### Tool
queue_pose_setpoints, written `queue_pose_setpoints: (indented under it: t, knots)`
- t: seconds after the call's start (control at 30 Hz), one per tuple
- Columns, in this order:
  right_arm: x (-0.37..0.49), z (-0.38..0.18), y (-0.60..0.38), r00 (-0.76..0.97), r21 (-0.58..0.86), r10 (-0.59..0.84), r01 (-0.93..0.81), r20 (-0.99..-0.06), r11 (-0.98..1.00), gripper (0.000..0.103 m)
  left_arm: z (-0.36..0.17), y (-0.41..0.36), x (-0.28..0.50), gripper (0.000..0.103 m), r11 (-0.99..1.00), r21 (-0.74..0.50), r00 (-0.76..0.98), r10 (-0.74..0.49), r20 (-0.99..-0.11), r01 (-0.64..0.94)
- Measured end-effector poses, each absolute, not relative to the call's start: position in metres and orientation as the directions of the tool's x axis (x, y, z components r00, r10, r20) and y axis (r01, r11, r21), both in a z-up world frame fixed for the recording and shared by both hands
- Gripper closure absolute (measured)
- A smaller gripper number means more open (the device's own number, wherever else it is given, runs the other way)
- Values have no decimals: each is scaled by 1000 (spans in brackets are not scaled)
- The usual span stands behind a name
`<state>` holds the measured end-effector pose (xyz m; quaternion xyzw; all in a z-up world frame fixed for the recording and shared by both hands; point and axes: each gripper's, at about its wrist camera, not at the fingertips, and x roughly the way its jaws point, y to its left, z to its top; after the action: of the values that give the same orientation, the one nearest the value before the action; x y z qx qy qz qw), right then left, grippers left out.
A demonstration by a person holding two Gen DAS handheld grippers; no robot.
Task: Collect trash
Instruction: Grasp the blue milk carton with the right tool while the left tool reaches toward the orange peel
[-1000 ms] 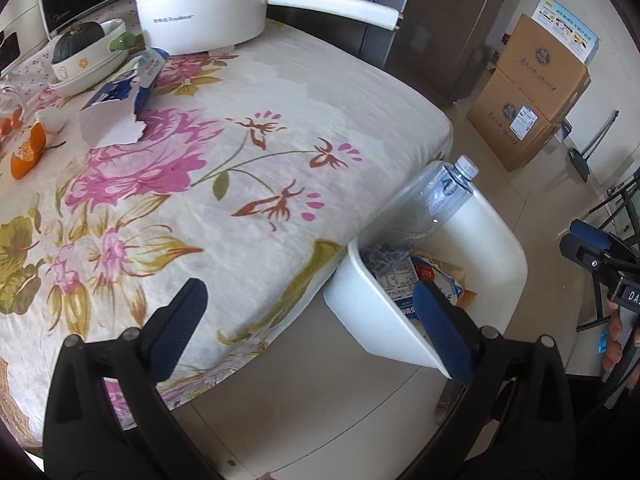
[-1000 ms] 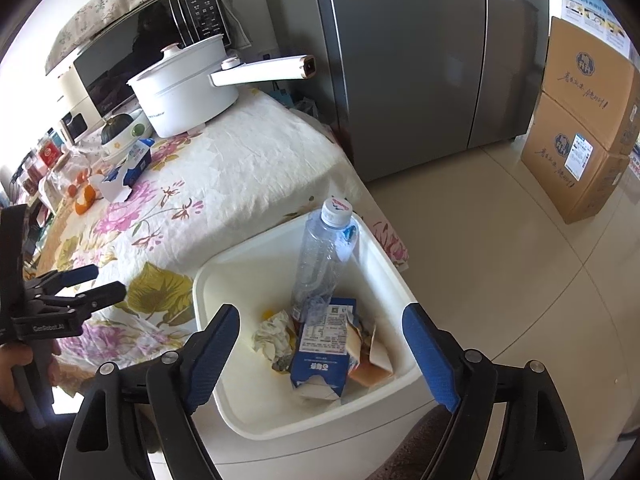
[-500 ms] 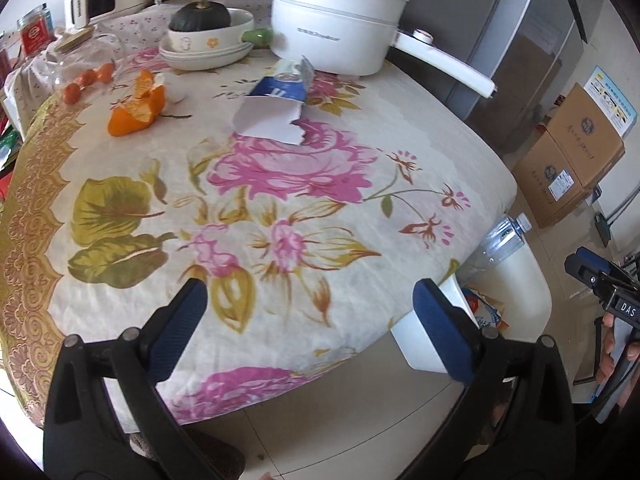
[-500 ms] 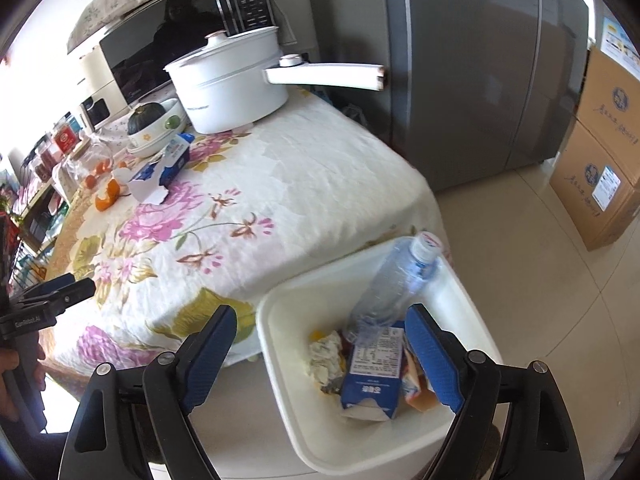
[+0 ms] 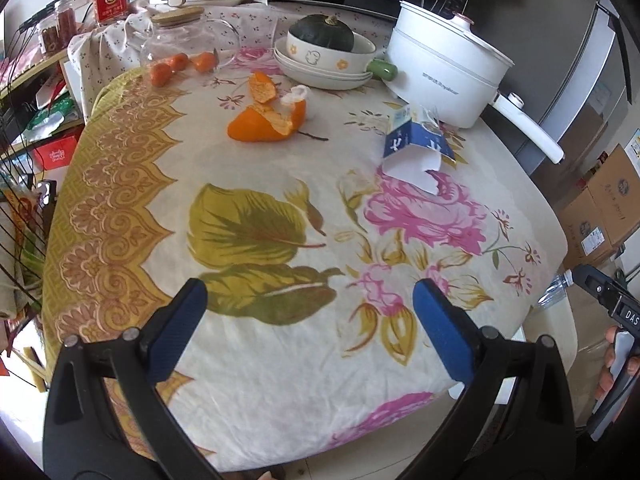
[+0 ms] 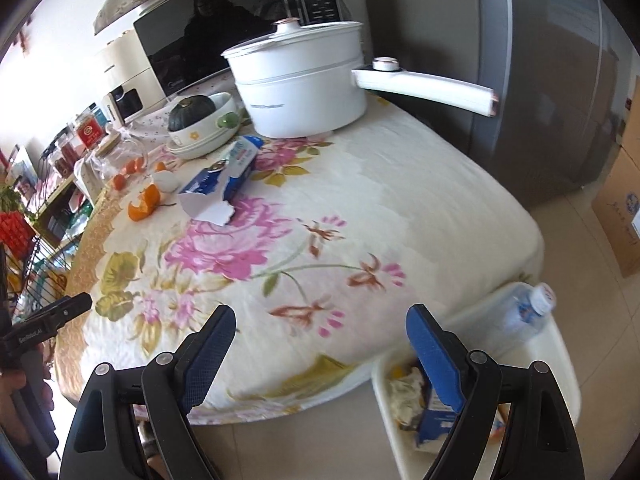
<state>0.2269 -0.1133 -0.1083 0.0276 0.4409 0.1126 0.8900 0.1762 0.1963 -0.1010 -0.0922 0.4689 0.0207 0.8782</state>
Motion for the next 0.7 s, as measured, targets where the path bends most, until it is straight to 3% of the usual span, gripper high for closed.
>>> queue_pose_setpoints:
  t: [0.37,0.7]
  knots:
    - [295,-126,-19,599,242,329,-224,-730,944,13,-128,226,254,1,998,-27,596,16,-803,-64]
    - [362,-153,32,601,293,361,-213,-713,932,13,-149,238,320,1,983,-141,624,-37,-781,-118]
